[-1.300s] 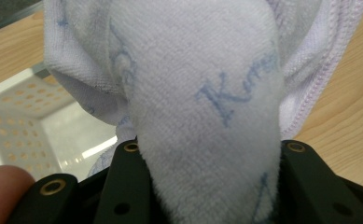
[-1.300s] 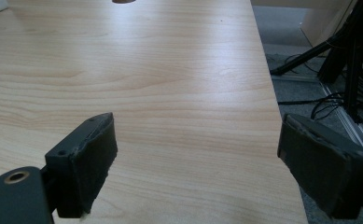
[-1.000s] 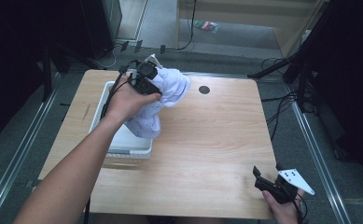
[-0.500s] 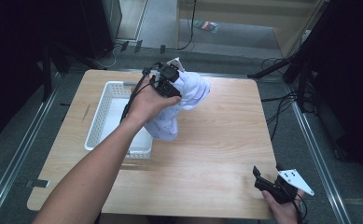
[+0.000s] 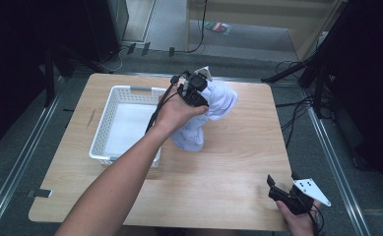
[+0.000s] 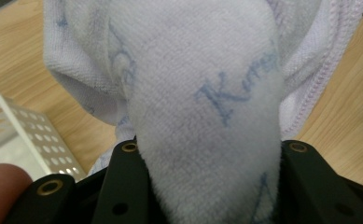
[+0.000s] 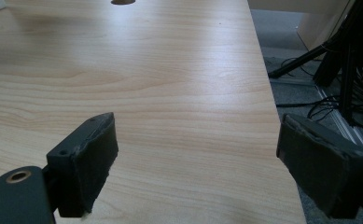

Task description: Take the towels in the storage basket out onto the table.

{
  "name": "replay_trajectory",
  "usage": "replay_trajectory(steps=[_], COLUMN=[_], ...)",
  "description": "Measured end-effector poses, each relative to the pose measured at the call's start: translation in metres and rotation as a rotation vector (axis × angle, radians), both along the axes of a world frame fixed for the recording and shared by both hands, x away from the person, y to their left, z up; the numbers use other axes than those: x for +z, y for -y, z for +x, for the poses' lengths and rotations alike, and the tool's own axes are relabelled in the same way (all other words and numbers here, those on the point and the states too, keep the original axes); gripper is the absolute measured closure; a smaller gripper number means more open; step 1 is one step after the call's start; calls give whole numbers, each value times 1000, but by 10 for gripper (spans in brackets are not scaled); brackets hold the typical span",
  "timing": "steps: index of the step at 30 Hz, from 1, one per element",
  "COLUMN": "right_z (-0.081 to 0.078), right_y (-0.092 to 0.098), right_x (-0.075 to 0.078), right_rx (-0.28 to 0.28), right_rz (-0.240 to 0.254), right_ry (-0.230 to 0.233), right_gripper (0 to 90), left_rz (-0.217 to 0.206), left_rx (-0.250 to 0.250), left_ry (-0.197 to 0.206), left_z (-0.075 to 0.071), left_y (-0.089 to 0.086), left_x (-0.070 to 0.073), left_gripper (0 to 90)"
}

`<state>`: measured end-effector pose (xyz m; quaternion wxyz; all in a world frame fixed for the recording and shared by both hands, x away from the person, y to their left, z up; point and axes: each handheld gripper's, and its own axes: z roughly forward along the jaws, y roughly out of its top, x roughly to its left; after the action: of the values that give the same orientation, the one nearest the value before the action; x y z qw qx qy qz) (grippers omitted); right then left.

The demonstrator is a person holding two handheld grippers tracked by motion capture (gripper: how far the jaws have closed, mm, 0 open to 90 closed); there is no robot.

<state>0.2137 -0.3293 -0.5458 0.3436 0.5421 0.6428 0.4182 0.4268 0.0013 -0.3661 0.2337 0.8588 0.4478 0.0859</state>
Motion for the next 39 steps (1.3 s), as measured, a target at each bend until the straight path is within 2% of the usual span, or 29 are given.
replay_trajectory(steps=[7,10,15,18,31,39], right_z=[0,0,1,1,1,1], right_y=[0,0,0,0,0,0], right_x=[0,0,0,0,0,0], right_rx=[-2,-4,-2,-2,-3,-2], right_rz=[2,1,1,2,0,-1], right_ry=[-3,-3,-3,-6,-6,-6], right_gripper=[129,129,131,132,133,133], left_rz=[-11,-26,-18,-30,-20,1], left_rx=[-16,-19,-15,-13,-12,-18], left_ry=[-13,-20,-37,-49,-93,-118], left_z=[2,3,4,4,6,7], left_y=[9,12,16,17,21,23], left_x=[-12,-25,-42,-52,-85,-98], left_gripper=[617,612,602,600,585,568])
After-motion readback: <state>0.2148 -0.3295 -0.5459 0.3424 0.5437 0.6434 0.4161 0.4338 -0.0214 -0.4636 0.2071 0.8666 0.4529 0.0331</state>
